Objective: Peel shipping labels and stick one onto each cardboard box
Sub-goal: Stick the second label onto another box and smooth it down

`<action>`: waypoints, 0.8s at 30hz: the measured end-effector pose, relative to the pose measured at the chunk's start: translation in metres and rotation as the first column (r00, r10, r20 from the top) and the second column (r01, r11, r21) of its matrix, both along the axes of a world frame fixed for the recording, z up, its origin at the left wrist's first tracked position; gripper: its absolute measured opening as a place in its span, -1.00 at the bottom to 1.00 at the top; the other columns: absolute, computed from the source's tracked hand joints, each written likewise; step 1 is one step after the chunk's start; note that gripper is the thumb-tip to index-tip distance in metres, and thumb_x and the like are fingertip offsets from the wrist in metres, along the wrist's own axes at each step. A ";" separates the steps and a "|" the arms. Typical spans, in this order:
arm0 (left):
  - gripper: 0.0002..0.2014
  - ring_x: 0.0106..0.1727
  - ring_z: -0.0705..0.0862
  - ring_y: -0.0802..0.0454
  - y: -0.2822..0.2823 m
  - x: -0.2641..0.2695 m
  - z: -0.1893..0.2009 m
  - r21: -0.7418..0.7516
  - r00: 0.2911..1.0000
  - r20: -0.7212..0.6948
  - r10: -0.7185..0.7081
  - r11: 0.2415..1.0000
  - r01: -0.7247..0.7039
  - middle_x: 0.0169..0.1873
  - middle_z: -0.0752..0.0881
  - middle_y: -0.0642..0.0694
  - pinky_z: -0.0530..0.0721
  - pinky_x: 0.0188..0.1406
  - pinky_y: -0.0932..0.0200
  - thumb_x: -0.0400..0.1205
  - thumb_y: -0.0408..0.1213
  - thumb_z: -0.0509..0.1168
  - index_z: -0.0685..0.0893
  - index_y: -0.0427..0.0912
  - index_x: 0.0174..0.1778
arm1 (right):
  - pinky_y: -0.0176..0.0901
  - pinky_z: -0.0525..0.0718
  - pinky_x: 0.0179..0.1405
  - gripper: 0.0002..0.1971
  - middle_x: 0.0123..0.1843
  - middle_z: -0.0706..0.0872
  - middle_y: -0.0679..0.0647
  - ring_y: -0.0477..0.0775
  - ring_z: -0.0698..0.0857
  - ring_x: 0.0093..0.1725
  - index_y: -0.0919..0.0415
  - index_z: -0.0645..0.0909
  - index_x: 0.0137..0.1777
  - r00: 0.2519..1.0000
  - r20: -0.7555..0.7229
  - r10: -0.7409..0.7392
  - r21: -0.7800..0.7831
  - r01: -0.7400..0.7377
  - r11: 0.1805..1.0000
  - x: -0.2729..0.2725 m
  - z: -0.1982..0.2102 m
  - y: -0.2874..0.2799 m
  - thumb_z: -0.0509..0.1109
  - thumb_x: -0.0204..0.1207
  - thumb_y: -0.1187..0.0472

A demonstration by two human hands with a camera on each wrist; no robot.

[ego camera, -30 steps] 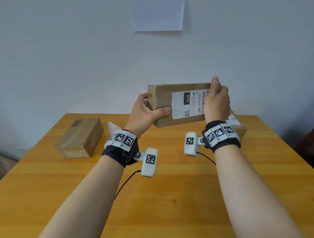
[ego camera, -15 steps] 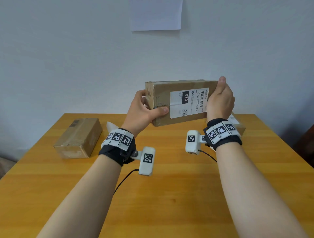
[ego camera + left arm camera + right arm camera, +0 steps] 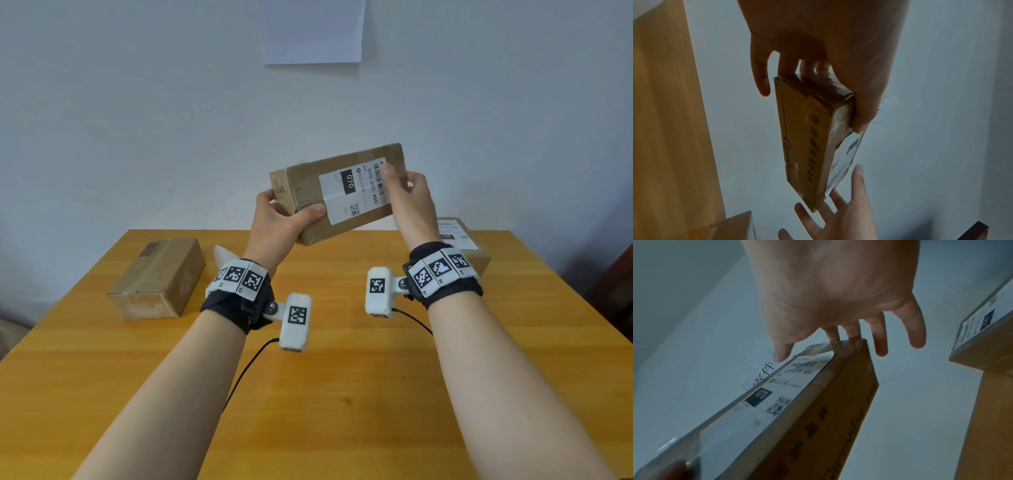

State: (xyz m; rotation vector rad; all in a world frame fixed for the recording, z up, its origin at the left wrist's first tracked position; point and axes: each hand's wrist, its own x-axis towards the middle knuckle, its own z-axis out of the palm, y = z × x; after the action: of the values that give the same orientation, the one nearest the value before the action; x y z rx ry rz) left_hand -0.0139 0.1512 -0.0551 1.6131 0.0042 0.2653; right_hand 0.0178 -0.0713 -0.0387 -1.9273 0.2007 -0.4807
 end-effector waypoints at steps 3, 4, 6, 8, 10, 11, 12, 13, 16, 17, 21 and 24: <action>-0.17 0.27 0.78 -0.03 -0.003 -0.001 -0.001 -0.021 1.000 -0.024 -0.002 1.000 0.001 0.28 0.70 -0.10 0.85 0.12 -0.05 0.53 -0.09 0.68 0.35 -0.10 0.61 | 0.21 0.48 0.52 -0.10 0.50 0.48 0.01 0.20 0.49 0.53 -0.09 0.33 0.63 0.999 -0.041 0.015 -0.007 -0.015 1.000 -0.003 0.002 0.009 0.37 0.41 -0.59; -0.16 0.27 0.78 -0.04 -0.004 -0.002 -0.001 -0.025 0.999 -0.032 -0.007 1.000 0.006 0.30 0.69 -0.10 0.85 0.11 -0.03 0.53 -0.09 0.68 0.34 -0.10 0.61 | 0.25 0.47 0.51 -0.06 0.53 0.40 0.04 0.24 0.44 0.56 -0.09 0.26 0.68 0.998 -0.061 0.013 -0.001 -0.013 1.000 -0.002 0.002 0.012 0.42 0.42 -0.56; -0.14 0.26 0.78 -0.01 -0.006 -0.003 -0.001 -0.027 0.998 -0.055 -0.034 0.999 0.033 0.33 0.69 -0.10 0.84 -0.03 0.09 0.55 -0.10 0.66 0.27 -0.07 0.65 | 0.37 0.52 0.52 0.08 0.54 0.31 0.06 0.30 0.44 0.57 -0.08 0.12 0.75 0.997 -0.076 0.022 0.038 -0.019 0.999 -0.002 0.002 0.016 0.50 0.36 -0.53; -0.02 0.22 0.79 0.05 -0.005 -0.006 -0.002 -0.024 0.993 -0.079 -0.092 0.996 0.091 0.35 0.72 -0.04 0.80 -0.15 0.15 0.57 -0.08 0.64 0.08 0.10 0.73 | 0.41 0.65 0.42 0.15 0.49 0.30 0.04 0.25 0.52 0.49 -0.04 0.08 0.76 0.998 -0.059 0.023 0.078 -0.018 0.997 0.000 0.001 0.017 0.58 0.31 -0.48; 0.07 0.27 0.76 0.05 -0.004 -0.009 -0.003 -0.001 0.984 -0.106 -0.141 0.990 0.142 0.39 0.70 0.04 0.79 0.00 -0.04 0.53 0.06 0.65 -0.02 0.32 0.74 | 0.33 0.76 0.31 0.10 0.39 0.31 -0.02 0.16 0.60 0.38 -0.03 0.17 0.72 1.000 -0.018 0.013 0.080 -0.012 0.997 0.001 0.001 0.016 0.64 0.30 -0.42; 0.00 0.30 0.74 0.03 -0.003 -0.010 -0.003 0.017 0.981 -0.122 -0.152 0.988 0.155 0.40 0.68 0.07 0.77 0.12 -0.16 0.49 0.15 0.63 0.09 0.32 0.70 | 0.30 0.78 0.29 0.10 0.37 0.31 -0.04 0.15 0.60 0.37 -0.04 0.20 0.71 1.000 0.001 0.010 0.068 -0.010 0.998 0.002 0.000 0.015 0.66 0.28 -0.41; -0.14 0.31 0.73 0.02 -0.003 -0.011 -0.001 0.023 0.977 -0.139 -0.161 0.986 0.166 0.39 0.67 0.09 0.76 0.23 -0.28 0.48 0.21 0.59 0.26 0.25 0.61 | 0.29 0.77 0.31 0.12 0.37 0.31 -0.04 0.17 0.59 0.39 -0.05 0.21 0.70 1.000 0.015 0.010 0.051 -0.011 0.999 0.001 0.000 0.015 0.67 0.24 -0.41; -0.28 0.29 0.74 0.01 -0.004 -0.012 0.001 0.010 0.972 -0.160 -0.171 0.985 0.174 0.35 0.68 0.08 0.75 0.30 -0.35 0.52 0.24 0.56 0.41 0.15 0.51 | 0.29 0.74 0.36 0.14 0.39 0.30 -0.04 0.21 0.56 0.43 -0.06 0.21 0.71 1.000 0.025 0.009 0.031 -0.010 0.999 0.001 -0.001 0.016 0.67 0.21 -0.43; -0.52 0.17 0.81 -0.03 -0.004 -0.013 0.003 -0.042 0.964 -0.190 -0.186 0.983 0.181 0.21 0.76 0.00 0.84 0.24 -0.27 0.66 0.11 0.51 0.57 0.06 0.41 | 0.29 0.65 0.43 0.17 0.51 0.27 0.00 0.27 0.44 0.52 -0.05 0.15 0.76 0.999 0.036 -0.004 -0.025 0.005 1.000 -0.001 -0.003 0.019 0.65 0.25 -0.42; -0.53 0.15 0.82 -0.03 -0.004 -0.012 0.003 -0.040 0.963 -0.187 -0.196 0.981 0.192 0.19 0.76 -0.02 0.86 0.18 -0.23 0.66 0.08 0.52 0.58 0.08 0.44 | 0.26 0.64 0.42 0.17 0.55 0.25 0.02 0.26 0.40 0.54 -0.05 0.12 0.77 0.999 0.045 -0.004 -0.047 0.006 0.999 -0.002 -0.003 0.020 0.65 0.28 -0.42; -0.48 0.17 0.83 -0.03 -0.004 -0.015 0.002 -0.018 0.950 -0.186 -0.252 0.967 0.253 0.26 0.74 -0.10 0.90 0.09 -0.16 0.64 0.03 0.55 0.60 0.16 0.52 | 0.17 0.56 0.25 0.19 0.60 0.16 0.07 0.28 0.28 0.52 0.01 0.04 0.78 0.995 0.096 -0.022 -0.115 0.033 0.993 -0.003 -0.007 0.024 0.63 0.33 -0.41; -0.43 0.22 0.83 -0.03 -0.006 -0.018 0.002 0.011 0.942 -0.175 -0.286 0.956 0.292 0.29 0.74 -0.10 0.88 0.17 -0.22 0.61 -0.04 0.59 0.60 0.22 0.55 | 0.15 0.55 0.16 0.14 0.61 0.17 0.08 0.29 0.30 0.51 0.02 0.08 0.76 0.983 0.168 -0.072 -0.135 0.096 0.986 -0.004 -0.008 0.027 0.56 0.34 -0.45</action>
State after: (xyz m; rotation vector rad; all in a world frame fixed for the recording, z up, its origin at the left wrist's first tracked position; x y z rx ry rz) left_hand -0.0318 0.1448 -0.0535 1.6448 -0.1054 -0.1027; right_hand 0.0141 -0.0443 -0.0467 -2.0124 0.1455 -0.7227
